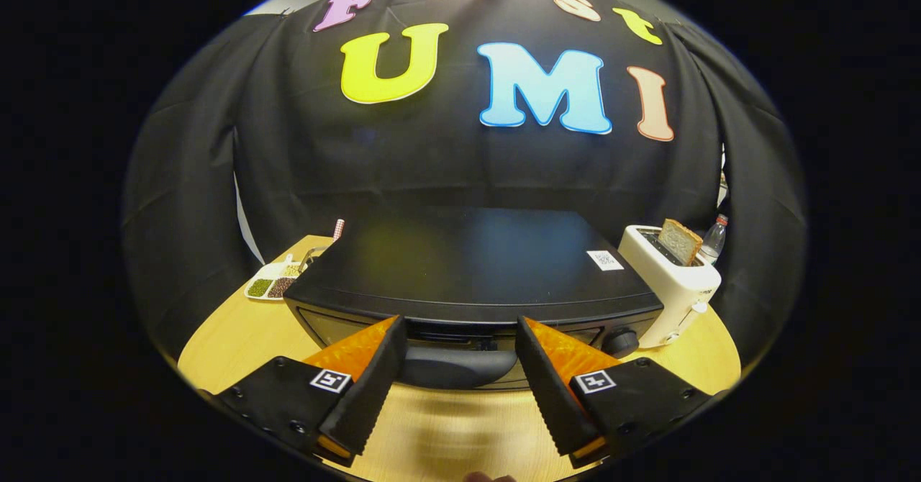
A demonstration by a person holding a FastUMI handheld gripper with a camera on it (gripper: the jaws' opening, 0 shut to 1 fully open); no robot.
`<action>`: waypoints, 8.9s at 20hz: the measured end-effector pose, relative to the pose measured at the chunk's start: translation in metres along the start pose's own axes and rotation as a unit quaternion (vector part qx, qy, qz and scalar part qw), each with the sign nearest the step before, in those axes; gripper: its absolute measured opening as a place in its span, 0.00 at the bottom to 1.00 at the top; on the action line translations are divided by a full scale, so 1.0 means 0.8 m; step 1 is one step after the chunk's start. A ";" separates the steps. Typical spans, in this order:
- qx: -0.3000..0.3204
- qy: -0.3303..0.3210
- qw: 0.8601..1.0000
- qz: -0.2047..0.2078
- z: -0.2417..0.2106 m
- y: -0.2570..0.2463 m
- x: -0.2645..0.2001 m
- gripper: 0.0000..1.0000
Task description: Open the toaster oven, put the food inside, and close the toaster oven door.
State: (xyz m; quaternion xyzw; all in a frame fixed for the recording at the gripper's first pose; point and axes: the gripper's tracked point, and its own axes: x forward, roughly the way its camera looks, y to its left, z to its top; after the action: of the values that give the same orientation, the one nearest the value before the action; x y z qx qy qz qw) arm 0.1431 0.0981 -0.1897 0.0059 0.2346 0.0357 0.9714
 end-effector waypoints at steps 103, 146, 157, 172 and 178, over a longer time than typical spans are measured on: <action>0.110 0.411 0.902 0.068 -0.294 -0.400 -0.161 0.02; 0.478 0.255 0.822 0.173 -0.129 -0.091 -0.067 0.02; 0.546 0.219 0.795 0.151 -0.127 -0.051 0.025 0.02; 0.634 0.129 0.756 0.099 -0.102 -0.027 0.101 0.02; 0.636 0.102 0.761 0.083 -0.091 -0.013 0.105 0.03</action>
State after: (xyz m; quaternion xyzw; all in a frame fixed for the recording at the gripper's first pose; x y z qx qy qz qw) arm 0.1852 0.0931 -0.2935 0.6379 0.2998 -0.0407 0.7082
